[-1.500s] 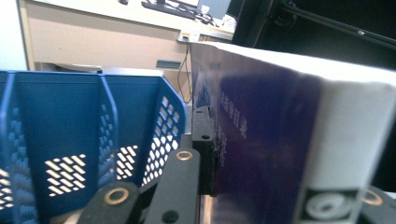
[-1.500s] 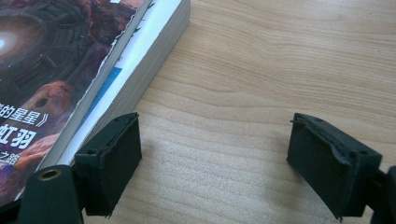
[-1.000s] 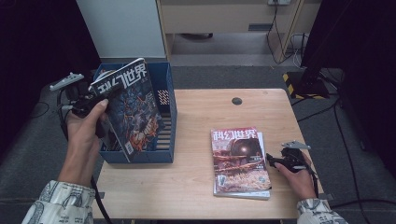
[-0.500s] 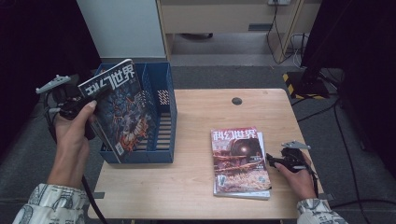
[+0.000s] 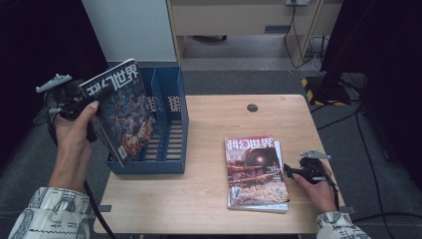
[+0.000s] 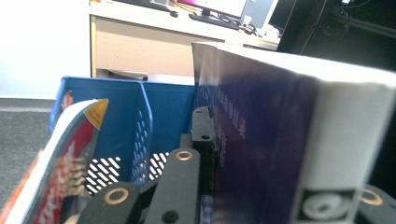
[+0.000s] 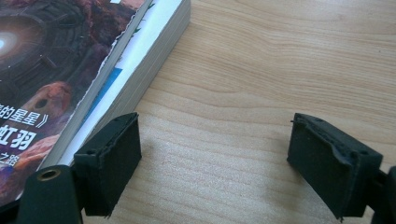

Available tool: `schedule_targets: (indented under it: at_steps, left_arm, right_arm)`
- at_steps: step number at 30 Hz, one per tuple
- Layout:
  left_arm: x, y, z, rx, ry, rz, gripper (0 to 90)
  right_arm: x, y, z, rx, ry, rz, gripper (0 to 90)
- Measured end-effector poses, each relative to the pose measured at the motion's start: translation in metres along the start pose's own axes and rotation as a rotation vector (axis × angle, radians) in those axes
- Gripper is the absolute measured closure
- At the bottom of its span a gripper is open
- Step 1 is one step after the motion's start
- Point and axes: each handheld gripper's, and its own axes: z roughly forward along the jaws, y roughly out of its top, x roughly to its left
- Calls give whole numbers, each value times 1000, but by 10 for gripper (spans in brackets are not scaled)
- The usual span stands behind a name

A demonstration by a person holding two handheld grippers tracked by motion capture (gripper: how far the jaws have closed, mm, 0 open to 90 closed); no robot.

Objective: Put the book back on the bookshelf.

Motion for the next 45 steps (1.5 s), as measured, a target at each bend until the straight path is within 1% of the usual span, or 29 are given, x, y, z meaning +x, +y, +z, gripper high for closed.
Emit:
schedule_targets:
  at_steps: [5,8,10,12,16,21,23,32,38,45]
  left_arm:
    - [6,2,-1,6,23,13,818]
    - [10,1,2,12,30,5,818]
    - [11,0,4,7,35,0,818]
    - [10,0,6,-1,37,0,818]
    - [9,-1,14,5,49,7,819]
    - [10,-5,25,2,63,-6,818]
    - [10,-6,29,4,64,-9,818]
    - [2,-8,42,7,58,7,818]
    - [-1,-11,50,-2,51,31,818]
    - [-1,-18,56,-1,48,30,817]
  right_arm:
    - [0,0,0,2,1,2,172]
    - [1,0,1,-2,0,0,172]
    - [1,0,0,0,1,0,172]
    - [1,0,0,0,1,0,172]
    - [1,0,0,0,1,0,172]
    - [1,0,0,-1,0,0,172]
    - [1,0,0,0,1,0,172]
    - [1,0,1,-2,0,0,172]
    - [1,0,0,0,1,0,172]
    - [1,0,0,0,1,0,172]
